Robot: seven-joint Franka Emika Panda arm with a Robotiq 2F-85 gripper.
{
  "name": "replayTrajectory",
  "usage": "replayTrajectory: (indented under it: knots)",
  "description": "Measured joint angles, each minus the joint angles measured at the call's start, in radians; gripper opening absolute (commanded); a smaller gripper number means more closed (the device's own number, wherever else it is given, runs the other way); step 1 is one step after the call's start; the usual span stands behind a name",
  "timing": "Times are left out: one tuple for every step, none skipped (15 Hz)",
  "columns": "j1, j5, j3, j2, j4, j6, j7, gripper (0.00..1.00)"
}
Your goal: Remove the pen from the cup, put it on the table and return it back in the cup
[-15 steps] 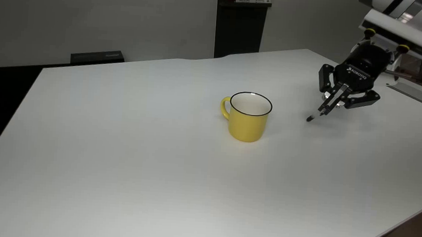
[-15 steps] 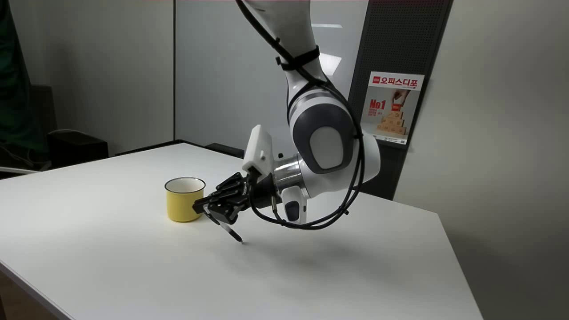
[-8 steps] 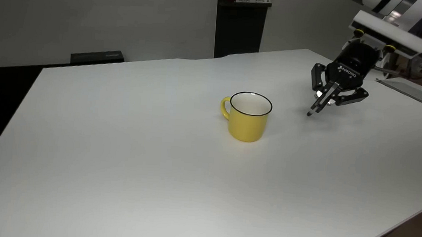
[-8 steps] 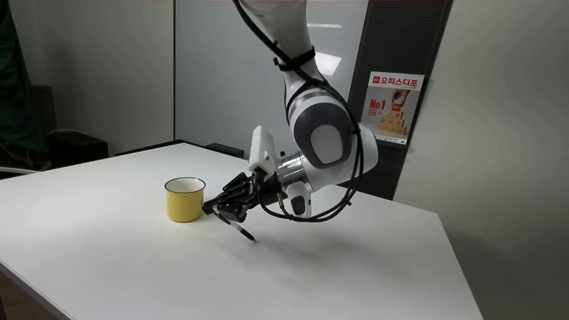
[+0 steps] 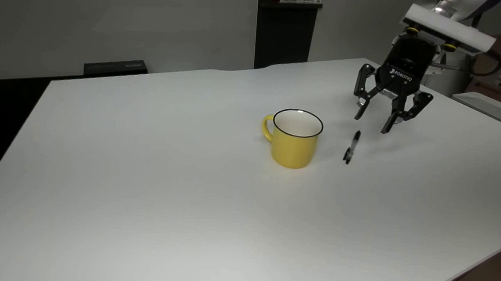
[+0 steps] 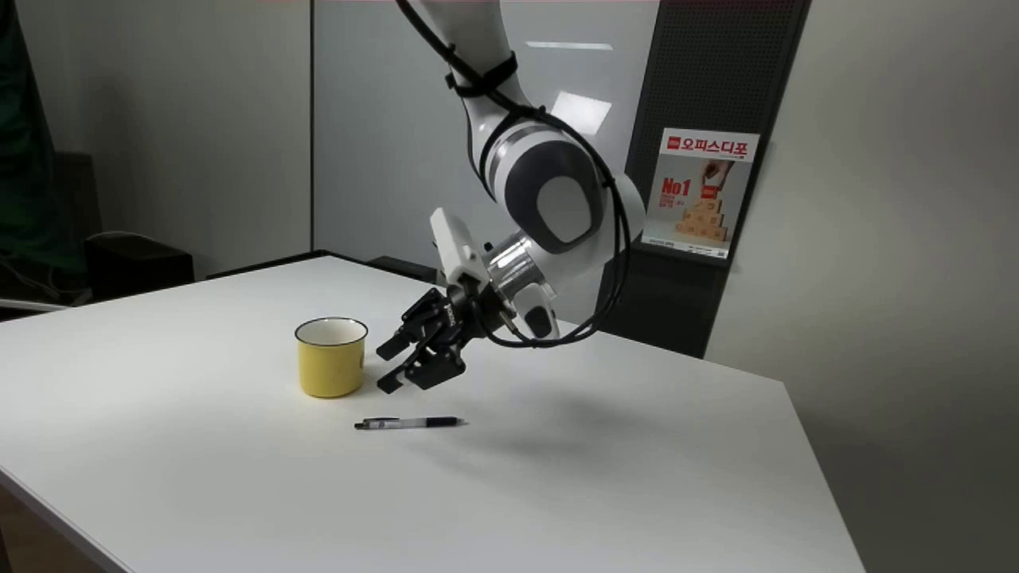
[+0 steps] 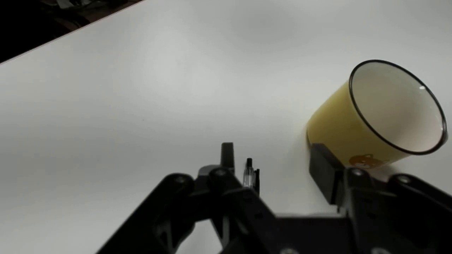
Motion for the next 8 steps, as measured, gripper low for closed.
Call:
replayTrajectory:
  knots:
    - [0.016,-0.036,0.000,-0.026,-0.012,0.031,0.004,0.95]
    - [0.035,-0.075,0.000,-0.061,-0.030,0.064,0.009,0.99]
    - [0.055,-0.115,0.000,-0.102,-0.055,0.097,0.020,1.00]
    - [0.076,-0.157,0.001,-0.151,-0.086,0.132,0.034,1.00]
    - [0.097,-0.200,0.003,-0.201,-0.120,0.167,0.053,1.00]
    - [0.119,-0.247,0.006,-0.256,-0.158,0.205,0.077,1.00]
    - [0.140,-0.294,0.011,-0.308,-0.197,0.242,0.103,1.00]
    - [0.162,-0.343,0.015,-0.362,-0.240,0.284,0.134,1.00]
